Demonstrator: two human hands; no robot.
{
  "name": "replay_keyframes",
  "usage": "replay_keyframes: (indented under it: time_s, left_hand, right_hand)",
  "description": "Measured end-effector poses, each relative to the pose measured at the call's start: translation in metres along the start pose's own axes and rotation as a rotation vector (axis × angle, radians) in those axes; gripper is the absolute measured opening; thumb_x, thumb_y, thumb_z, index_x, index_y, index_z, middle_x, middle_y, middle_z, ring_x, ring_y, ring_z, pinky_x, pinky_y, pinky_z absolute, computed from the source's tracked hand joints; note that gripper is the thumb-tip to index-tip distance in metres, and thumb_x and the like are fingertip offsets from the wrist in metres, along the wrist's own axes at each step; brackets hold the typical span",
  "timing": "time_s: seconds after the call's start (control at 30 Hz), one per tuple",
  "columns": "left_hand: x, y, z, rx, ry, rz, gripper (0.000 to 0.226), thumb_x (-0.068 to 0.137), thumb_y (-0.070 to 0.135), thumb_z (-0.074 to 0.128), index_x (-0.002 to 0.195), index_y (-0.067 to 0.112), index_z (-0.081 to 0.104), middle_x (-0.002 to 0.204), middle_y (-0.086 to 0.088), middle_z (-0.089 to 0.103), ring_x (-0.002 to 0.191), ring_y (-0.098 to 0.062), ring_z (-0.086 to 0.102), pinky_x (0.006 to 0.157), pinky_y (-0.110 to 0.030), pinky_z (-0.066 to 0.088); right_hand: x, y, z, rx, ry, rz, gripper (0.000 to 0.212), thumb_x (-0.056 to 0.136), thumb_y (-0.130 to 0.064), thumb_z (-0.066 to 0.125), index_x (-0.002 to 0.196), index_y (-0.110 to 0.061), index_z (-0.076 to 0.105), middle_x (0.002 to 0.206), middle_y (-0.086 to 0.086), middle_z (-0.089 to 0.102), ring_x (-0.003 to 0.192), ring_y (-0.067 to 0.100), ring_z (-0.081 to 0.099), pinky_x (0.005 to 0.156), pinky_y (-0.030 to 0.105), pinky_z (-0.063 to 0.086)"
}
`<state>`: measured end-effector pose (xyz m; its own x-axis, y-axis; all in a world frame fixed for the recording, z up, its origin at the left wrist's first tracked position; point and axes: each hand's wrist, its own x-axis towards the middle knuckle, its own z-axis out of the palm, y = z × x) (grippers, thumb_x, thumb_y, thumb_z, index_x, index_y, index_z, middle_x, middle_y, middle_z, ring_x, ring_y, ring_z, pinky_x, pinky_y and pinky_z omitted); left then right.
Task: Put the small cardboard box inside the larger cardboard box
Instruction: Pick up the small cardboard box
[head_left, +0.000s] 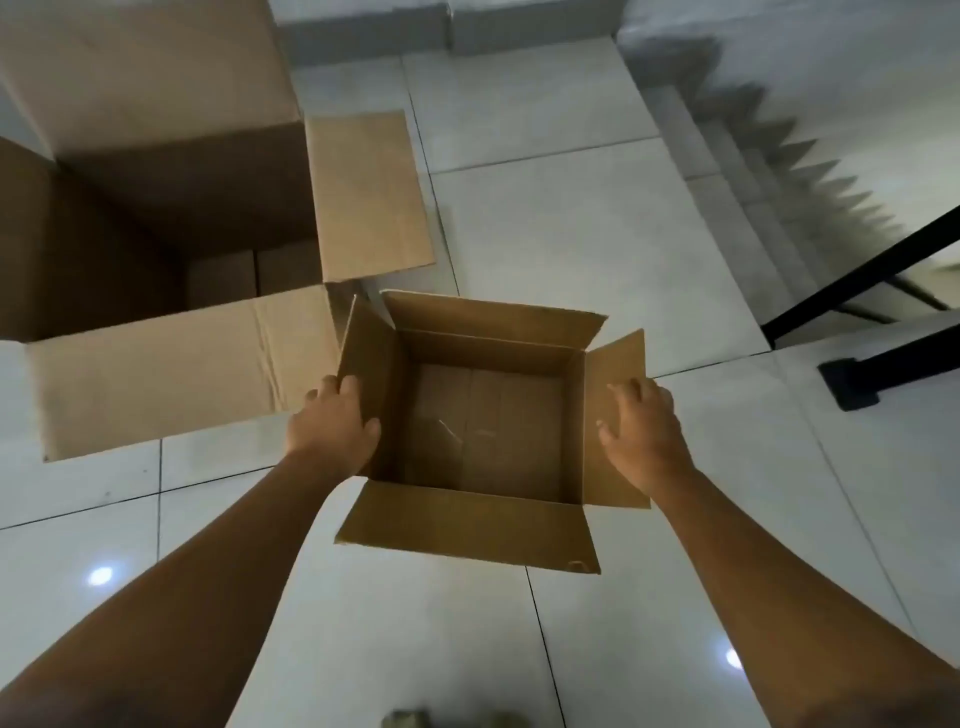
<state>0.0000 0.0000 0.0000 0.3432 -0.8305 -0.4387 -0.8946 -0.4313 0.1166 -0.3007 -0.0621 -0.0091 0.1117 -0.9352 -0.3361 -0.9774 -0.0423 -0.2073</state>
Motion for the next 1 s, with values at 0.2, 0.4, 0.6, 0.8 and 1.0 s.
replay_keyframes:
  time_s: [0.2,0.4,0.6,0.8,1.0]
  left_hand:
    - [0.022,0.009,0.032,-0.133,0.218,-0.116,0.059,0.083,0.025,0.062,0.132,0.009,0.034,0.133,-0.019,0.043,0.114,-0.040,0.051,0.086,-0.051,0.052]
    - [0.035,0.008,0.046,-0.302,0.267,-0.150,0.047,0.088,0.027,0.059,0.127,0.010,0.040,0.119,-0.018,0.062,0.101,-0.039,0.063,0.080,-0.049,0.055]
    - [0.045,-0.003,0.062,-0.262,0.212,-0.190,0.035,0.096,0.034,0.041,0.107,0.003,0.054,0.095,-0.022,0.066,0.084,-0.037,0.061,0.065,-0.038,0.043]
    - [0.029,-0.001,0.054,-0.256,0.308,-0.119,0.035,0.098,0.030,0.035,0.102,0.001,0.055,0.088,-0.021,0.064,0.075,-0.035,0.057,0.061,-0.038,0.038]
    - [-0.011,0.019,0.014,-0.299,0.323,-0.052,0.035,0.098,0.031,0.034,0.102,0.003,0.055,0.079,-0.013,0.058,0.069,-0.024,0.051,0.060,-0.036,0.039]
  right_hand:
    - [0.013,0.018,0.037,0.170,0.190,0.116,0.057,0.084,-0.017,0.065,0.134,-0.009,0.038,0.143,0.016,0.036,0.125,0.032,0.048,0.093,0.036,0.051]
    - [0.017,0.015,0.057,0.368,0.271,0.211,0.073,0.082,-0.017,0.068,0.139,-0.015,0.023,0.137,0.016,0.050,0.104,0.035,0.065,0.081,0.036,0.056]
    - [0.025,0.020,0.067,0.369,0.261,0.404,0.033,0.092,-0.030,0.054,0.112,-0.004,0.050,0.109,0.020,0.067,0.092,0.038,0.067,0.071,0.036,0.054]
    - [0.019,0.021,0.061,0.284,0.284,0.359,0.022,0.096,-0.021,0.046,0.104,-0.002,0.054,0.101,0.020,0.069,0.088,0.036,0.067,0.065,0.030,0.047]
    - [-0.013,0.018,0.018,0.265,0.287,0.340,0.024,0.096,-0.023,0.045,0.105,-0.003,0.053,0.099,0.020,0.069,0.085,0.036,0.067,0.064,0.032,0.049]
